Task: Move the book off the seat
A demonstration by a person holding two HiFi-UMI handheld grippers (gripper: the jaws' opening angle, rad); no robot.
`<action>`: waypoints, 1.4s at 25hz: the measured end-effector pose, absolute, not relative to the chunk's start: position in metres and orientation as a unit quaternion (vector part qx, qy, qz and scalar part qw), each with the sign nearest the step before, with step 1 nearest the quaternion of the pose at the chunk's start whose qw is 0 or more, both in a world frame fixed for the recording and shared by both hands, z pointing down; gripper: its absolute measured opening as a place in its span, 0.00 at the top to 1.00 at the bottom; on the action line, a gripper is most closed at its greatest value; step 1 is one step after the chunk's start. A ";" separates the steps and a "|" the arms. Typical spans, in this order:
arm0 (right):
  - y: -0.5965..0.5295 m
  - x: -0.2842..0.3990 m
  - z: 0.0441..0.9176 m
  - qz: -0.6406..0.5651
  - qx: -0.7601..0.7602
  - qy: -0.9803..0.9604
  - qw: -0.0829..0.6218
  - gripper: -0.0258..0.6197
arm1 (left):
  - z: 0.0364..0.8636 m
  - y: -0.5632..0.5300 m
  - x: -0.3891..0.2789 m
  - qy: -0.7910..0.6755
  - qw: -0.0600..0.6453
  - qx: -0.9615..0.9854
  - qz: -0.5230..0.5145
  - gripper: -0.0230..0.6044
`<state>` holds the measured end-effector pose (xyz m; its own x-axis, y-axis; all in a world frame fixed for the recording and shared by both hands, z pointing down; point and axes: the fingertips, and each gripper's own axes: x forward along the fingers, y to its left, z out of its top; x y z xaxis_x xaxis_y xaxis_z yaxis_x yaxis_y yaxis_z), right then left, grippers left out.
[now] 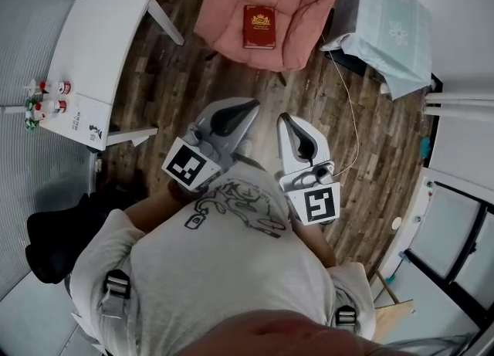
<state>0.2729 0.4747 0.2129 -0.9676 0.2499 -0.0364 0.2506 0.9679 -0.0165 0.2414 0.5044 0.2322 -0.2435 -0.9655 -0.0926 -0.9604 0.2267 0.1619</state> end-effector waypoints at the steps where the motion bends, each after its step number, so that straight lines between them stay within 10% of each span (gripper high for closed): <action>1: 0.474 0.274 0.214 -0.010 0.126 0.992 0.017 0.95 | 0.233 0.504 0.243 -0.784 0.013 0.614 -0.092 0.96; 35: 0.430 0.065 0.221 0.010 0.123 0.992 0.000 0.95 | 0.234 0.451 0.036 -0.773 0.015 0.628 -0.092 0.96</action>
